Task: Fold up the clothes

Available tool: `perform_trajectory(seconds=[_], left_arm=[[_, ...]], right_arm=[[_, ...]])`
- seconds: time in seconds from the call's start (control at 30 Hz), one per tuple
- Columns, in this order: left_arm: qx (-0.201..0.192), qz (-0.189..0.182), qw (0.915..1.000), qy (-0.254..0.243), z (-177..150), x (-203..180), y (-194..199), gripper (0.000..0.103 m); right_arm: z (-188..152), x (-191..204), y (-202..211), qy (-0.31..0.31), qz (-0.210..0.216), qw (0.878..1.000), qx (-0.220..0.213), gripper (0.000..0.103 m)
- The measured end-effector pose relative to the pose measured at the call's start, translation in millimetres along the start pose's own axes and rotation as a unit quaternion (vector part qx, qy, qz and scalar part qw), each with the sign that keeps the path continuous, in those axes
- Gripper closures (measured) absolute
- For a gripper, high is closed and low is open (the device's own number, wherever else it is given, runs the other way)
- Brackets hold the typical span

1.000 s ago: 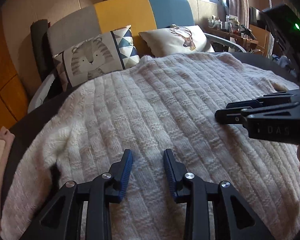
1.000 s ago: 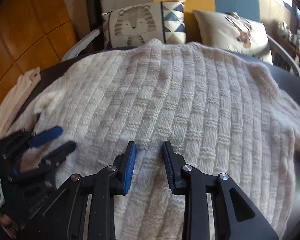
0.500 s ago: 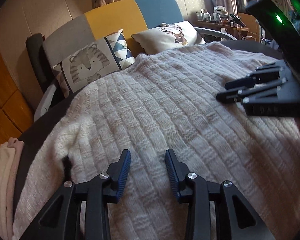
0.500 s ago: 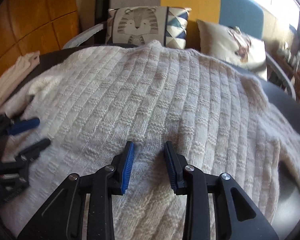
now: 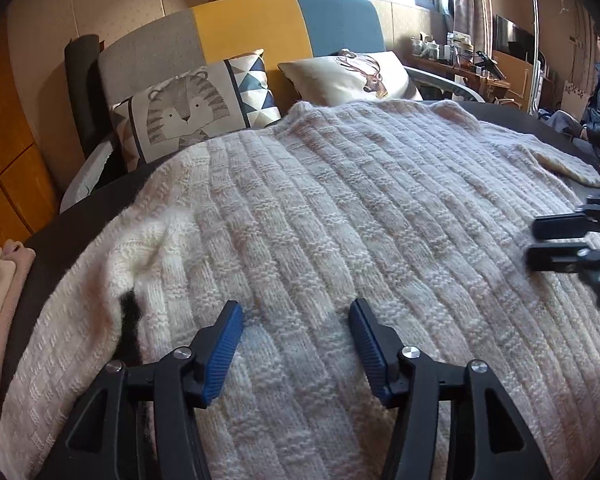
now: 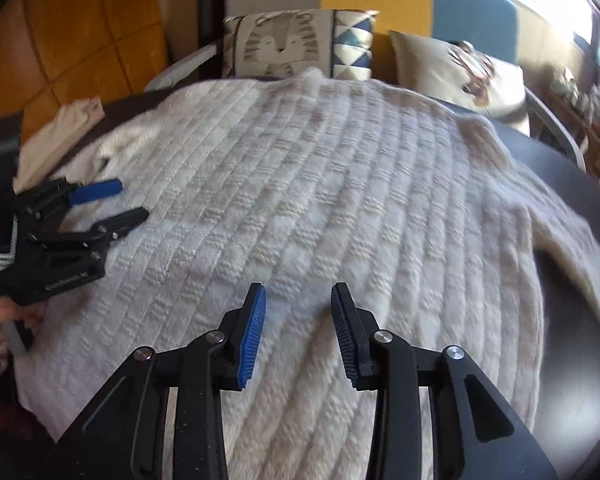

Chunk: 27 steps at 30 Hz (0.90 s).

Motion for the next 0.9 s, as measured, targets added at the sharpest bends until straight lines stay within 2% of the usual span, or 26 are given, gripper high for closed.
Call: perform_trajectory(seconds=[0.07, 0.1, 0.17, 0.3, 0.37, 0.5, 0.63, 0.7, 0.77, 0.83, 0.9], left_arm=[[0.000, 0.005, 1.0000, -0.001, 0, 0, 0, 0.043], [0.000, 0.008, 1.0000, 0.000, 0, 0, 0, 0.041], [0.001, 0.010, 1.0000, 0.002, 0, 1, 0, 0.040], [0.002, 0.010, 0.9999, 0.004, 0, 1, -1, 0.038], [0.003, 0.013, 0.9999, 0.003, 0, 1, -1, 0.038], [0.003, 0.020, 0.9998, -0.002, 0, 0, 0, 0.037], [0.004, 0.025, 0.9997, -0.005, 1, -1, 0, 0.036], [0.005, 0.025, 0.9997, -0.005, 1, -1, 0, 0.036], [0.006, 0.025, 0.9997, -0.004, 1, -1, 0, 0.036], [0.007, 0.022, 0.9997, -0.003, 1, 0, 0, 0.036], [0.009, 0.016, 0.9998, 0.001, 0, 2, 0, 0.036]], right_arm=[[-6, -9, 1, -0.009, -0.003, 1.000, 0.004, 0.066], [-10, -13, 0, -0.001, -0.016, 1.000, 0.004, 0.066], [-16, -17, 4, 0.012, -0.013, 1.000, -0.007, 0.066], [-24, -25, 15, 0.005, -0.037, 0.999, -0.001, 0.061], [-27, -32, 21, -0.012, -0.029, 1.000, 0.003, 0.061], [-33, -37, 24, -0.004, -0.030, 0.999, 0.013, 0.056], [-28, -49, 36, -0.061, -0.016, 0.998, -0.023, 0.056], [-26, -61, 36, -0.079, -0.042, 0.995, -0.034, 0.056], [-27, -74, 30, -0.087, -0.066, 0.994, -0.027, 0.056], [-30, -85, 28, -0.089, -0.067, 0.993, -0.025, 0.056], [-32, -89, 30, -0.076, -0.086, 0.993, -0.025, 0.056]])
Point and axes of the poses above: each gripper's, at about its wrist camera, not at the fingertips, and y roughly against the way its jaws point, x to its left, z to its top, the point moved 3 cm from there along -y, roughly the way its jaws point, and after that the axes turned 12 degrees about -y, right-handed, at the moved point
